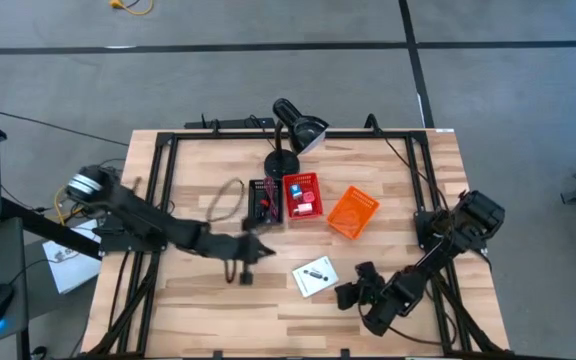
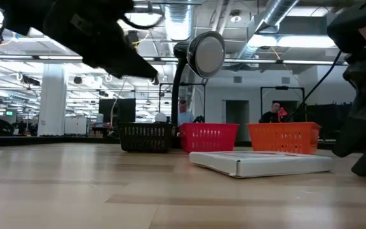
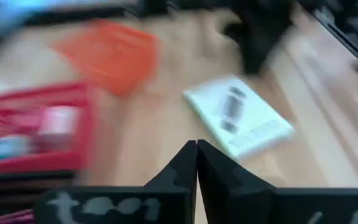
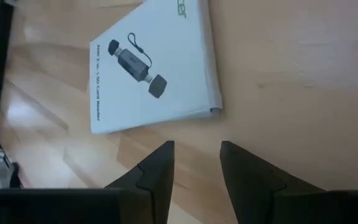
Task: Pick and place items into bin
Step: Put the white card reader box into the orange bin
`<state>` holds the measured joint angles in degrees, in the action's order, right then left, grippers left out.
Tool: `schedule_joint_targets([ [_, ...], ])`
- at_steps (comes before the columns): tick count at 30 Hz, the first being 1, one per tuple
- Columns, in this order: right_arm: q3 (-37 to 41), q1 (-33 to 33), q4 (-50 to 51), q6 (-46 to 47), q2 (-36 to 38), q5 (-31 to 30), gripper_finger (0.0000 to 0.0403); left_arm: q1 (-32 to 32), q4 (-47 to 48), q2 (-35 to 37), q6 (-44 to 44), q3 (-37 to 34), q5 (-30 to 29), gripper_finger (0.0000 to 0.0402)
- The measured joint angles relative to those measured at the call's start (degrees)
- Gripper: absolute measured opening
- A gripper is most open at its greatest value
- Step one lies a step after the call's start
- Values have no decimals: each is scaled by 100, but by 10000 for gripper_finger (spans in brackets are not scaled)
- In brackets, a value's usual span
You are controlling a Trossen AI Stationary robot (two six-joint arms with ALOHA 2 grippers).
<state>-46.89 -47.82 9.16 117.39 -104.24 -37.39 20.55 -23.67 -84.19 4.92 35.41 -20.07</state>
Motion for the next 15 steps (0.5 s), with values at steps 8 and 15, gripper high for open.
schedule_joint_targets([
  [8, -7, 139, -34, -264, 35, 245, 127, -212, 136, -1921, -339, 1586, 821, 0],
  [15, -13, 11, 225, 93, 43, 169, 127, -368, 1476, -2842, -278, 2703, 1634, 0],
])
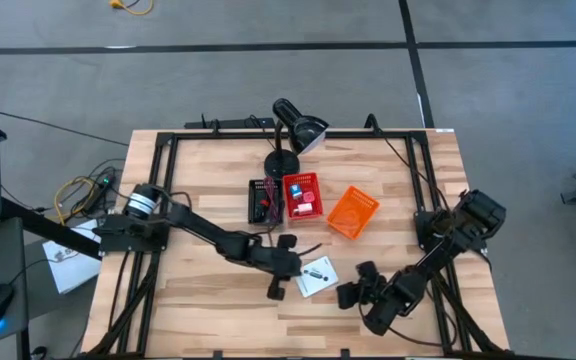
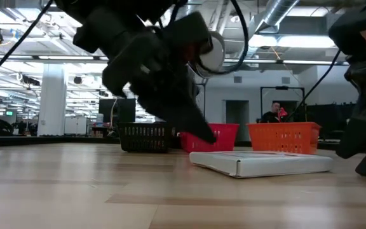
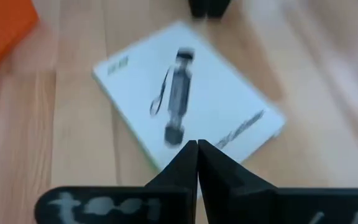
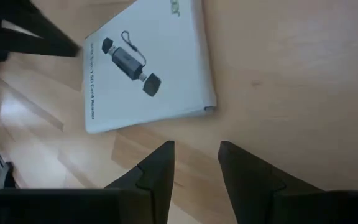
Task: Pick and place items into bin
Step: Put the white card reader box into the orange bin
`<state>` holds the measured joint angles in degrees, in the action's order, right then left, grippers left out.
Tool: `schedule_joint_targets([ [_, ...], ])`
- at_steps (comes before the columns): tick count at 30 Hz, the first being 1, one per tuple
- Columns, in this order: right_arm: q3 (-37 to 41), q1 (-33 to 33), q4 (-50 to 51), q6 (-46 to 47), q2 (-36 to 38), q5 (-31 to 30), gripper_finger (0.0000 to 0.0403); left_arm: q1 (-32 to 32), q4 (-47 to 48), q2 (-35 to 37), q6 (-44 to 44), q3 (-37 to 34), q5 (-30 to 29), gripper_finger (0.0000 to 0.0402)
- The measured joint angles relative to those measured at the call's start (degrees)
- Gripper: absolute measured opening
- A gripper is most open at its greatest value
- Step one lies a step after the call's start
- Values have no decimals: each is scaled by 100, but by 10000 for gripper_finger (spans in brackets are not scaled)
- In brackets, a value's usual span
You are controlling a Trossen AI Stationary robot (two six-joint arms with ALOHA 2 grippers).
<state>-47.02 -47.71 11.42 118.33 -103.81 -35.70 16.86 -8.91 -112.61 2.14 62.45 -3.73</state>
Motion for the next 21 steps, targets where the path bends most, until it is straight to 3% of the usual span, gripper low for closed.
schedule_joint_targets([
  [6, 46, 33, 241, 163, 12, 2, 127, 2, 371, -110, 7, 91, -80, 0],
  [15, 54, 131, 278, 168, 17, -14, 127, 29, 781, 449, -114, 93, -541, 0],
  [21, 58, 264, 312, -56, 15, -17, 127, 50, 973, 392, 179, 72, -565, 0],
])
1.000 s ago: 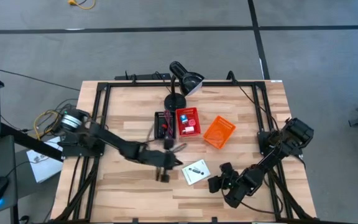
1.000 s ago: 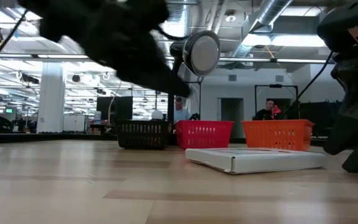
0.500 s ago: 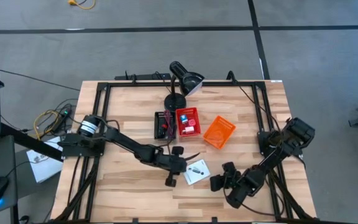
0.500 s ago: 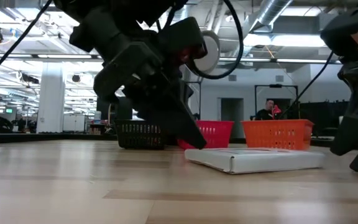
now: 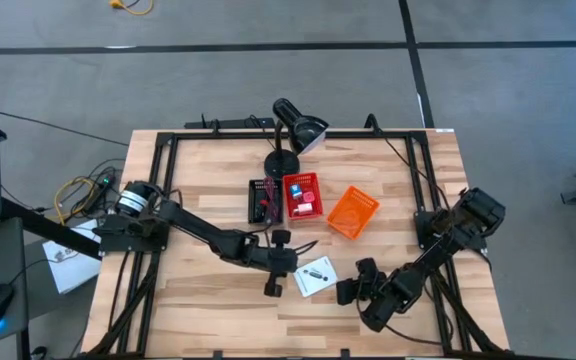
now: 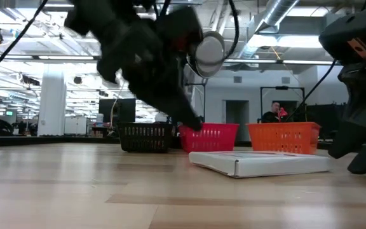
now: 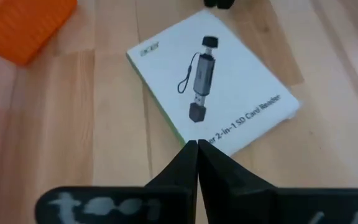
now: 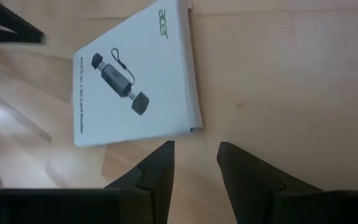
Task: Pick and place items into bin
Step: Put the white card reader box into the orange bin
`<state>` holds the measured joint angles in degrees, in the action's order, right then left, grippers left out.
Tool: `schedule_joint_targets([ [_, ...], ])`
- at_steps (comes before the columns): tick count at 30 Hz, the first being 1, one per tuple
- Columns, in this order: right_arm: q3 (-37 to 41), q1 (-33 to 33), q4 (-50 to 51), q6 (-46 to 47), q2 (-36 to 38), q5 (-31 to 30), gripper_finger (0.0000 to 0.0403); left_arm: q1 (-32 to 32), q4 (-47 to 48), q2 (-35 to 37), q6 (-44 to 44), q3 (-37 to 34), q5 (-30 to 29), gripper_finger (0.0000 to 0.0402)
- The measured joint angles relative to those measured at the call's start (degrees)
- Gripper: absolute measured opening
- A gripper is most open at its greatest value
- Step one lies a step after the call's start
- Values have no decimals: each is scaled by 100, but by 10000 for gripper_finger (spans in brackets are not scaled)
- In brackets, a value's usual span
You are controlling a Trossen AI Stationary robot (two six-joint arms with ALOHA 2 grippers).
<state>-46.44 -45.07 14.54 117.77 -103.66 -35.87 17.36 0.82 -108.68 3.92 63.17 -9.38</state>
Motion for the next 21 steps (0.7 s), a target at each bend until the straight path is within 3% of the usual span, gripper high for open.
schedule_joint_targets([
  [6, 7, 71, 40, -19, -4, -51, 127, 92, -542, -155, 251, -235, 268, 0],
  [21, 17, 139, -23, -124, -11, -47, 127, 160, -902, -499, 250, -244, 79, 0],
])
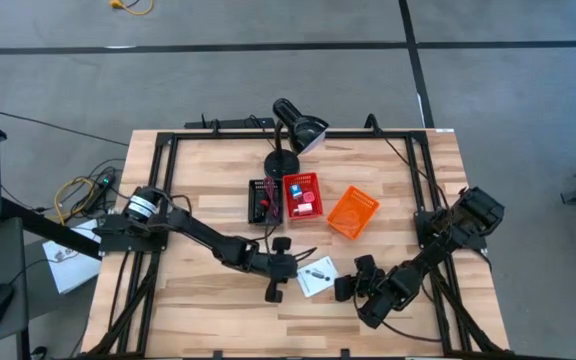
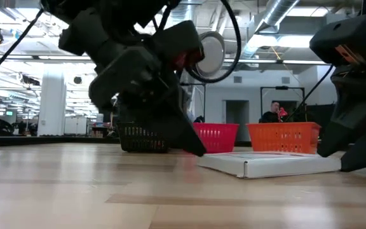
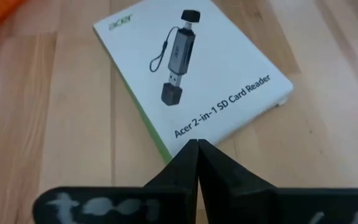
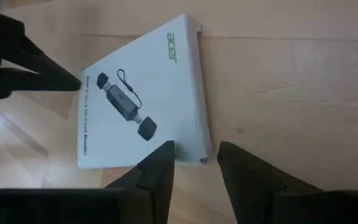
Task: Pick and place items into bin
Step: Put the white card reader box into the orange bin
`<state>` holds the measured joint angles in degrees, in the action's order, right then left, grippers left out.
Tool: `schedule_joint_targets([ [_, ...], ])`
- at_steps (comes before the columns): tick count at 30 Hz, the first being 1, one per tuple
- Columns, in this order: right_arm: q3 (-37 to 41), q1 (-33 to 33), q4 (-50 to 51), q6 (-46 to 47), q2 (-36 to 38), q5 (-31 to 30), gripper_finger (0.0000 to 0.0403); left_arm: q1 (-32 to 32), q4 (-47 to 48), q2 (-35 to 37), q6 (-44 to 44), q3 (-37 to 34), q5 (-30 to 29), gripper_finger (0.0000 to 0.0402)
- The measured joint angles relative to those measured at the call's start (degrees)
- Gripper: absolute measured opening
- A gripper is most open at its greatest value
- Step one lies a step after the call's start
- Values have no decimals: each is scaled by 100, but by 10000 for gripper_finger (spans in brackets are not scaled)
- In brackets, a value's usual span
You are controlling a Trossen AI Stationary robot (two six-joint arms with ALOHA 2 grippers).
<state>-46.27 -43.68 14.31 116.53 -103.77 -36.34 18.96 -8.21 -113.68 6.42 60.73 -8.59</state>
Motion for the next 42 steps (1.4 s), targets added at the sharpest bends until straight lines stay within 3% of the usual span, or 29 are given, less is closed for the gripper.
schedule_joint_targets([
  [16, 23, 5, -529, -39, -10, -60, 129, -7, -287, -264, 111, 4, 54, 0],
  [23, 28, -48, -1021, -296, -48, -583, 129, -7, -298, -275, 144, 0, 66, 0],
  [28, -7, 236, -1863, -1147, -27, -886, 129, -13, -419, -320, 143, 7, 120, 0],
  [32, -5, 497, -2480, -2013, -24, -715, 125, -13, -316, -309, 171, -4, 109, 0],
  [38, -5, 699, -2132, -2061, -11, -380, 110, -13, -313, -307, 173, -4, 93, 0],
  [42, -12, 743, -2081, -2215, -4, -361, 79, -13, -313, -307, 172, -4, 85, 0],
])
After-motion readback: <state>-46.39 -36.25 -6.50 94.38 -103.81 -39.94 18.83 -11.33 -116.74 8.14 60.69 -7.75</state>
